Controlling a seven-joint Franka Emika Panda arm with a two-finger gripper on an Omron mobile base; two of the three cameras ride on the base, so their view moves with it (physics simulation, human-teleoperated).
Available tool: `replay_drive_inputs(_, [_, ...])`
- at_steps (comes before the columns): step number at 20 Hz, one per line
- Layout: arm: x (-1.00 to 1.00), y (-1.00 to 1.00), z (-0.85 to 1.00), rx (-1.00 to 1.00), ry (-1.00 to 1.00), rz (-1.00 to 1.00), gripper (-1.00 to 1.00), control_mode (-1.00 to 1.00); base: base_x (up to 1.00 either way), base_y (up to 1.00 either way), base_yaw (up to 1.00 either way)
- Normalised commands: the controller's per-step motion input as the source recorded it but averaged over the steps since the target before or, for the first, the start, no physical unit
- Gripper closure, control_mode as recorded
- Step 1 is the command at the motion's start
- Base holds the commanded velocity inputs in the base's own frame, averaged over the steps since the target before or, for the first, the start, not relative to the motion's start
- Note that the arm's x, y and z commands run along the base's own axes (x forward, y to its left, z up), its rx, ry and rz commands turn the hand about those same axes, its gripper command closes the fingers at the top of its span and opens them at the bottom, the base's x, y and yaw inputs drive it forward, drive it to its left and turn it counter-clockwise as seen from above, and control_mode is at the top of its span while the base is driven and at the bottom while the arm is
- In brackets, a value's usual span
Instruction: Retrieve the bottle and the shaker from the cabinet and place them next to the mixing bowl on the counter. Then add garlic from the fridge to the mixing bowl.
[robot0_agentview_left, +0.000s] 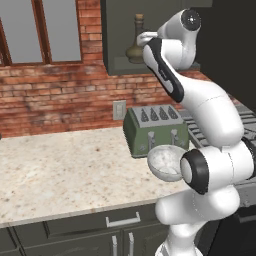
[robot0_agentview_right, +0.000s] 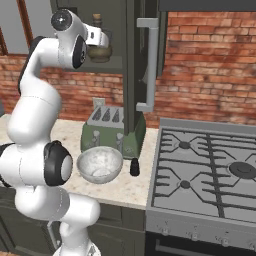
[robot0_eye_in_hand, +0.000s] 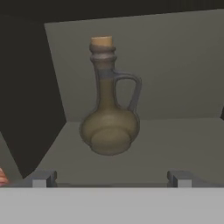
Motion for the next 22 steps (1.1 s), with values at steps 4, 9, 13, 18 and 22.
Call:
replay_drive_inputs(4, [0.26,0.02,0.08,0.00,0.02,0.00,-1.00,-1.00,0.00,0.00,0.00])
replay_drive_inputs(9, [0.44,0.10,0.00,0.00,0.06,0.00,-1.00,-1.00,0.00,0.00,0.00])
replay_drive_inputs(13, [0.53,0.13,0.00,0.00,0.04,-0.01,-1.00,-1.00,0.00,0.00,0.00])
replay_drive_inputs(18, [0.57,0.04,0.00,-0.01,0.03,0.00,-1.00,-1.00,0.00,0.00,0.00])
replay_drive_inputs(22, [0.48,0.00,0.00,-0.01,0.02,0.00,-1.00,-1.00,0.00,0.00,0.00])
